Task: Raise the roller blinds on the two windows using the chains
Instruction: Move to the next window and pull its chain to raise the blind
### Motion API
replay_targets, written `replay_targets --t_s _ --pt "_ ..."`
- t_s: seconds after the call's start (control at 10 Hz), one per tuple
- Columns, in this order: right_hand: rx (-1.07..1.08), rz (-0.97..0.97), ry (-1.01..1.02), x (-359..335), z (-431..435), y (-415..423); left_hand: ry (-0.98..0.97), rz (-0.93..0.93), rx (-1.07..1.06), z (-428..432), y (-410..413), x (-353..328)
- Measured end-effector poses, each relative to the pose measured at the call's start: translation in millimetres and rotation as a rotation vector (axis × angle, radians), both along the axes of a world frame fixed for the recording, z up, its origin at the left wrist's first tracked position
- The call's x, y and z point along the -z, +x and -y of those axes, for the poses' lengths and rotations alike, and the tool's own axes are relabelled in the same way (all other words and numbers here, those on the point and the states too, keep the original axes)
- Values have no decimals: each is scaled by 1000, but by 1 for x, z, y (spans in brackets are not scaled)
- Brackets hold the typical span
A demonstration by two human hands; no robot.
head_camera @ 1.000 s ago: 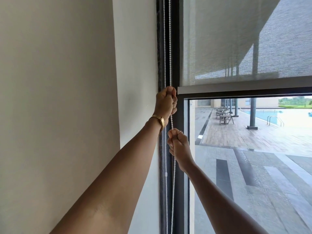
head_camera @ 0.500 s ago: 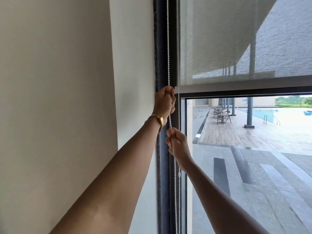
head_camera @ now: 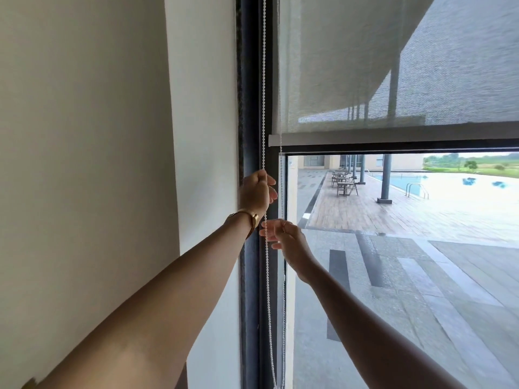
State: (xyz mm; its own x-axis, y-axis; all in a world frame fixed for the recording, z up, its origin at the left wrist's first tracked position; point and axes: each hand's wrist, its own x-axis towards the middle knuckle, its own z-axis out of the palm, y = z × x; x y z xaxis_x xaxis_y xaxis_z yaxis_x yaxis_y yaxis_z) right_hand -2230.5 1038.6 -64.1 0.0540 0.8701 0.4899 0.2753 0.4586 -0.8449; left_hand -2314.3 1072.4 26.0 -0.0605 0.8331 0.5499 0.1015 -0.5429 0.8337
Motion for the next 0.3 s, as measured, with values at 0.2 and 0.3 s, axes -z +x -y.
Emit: replay_targets --t_s 0.2,0.3 --pt "309 435 112 -4 45 52 61 -76 -288 13 14 16" --pt "482 617 150 -17 85 78 181 -64 -336 34 34 16"
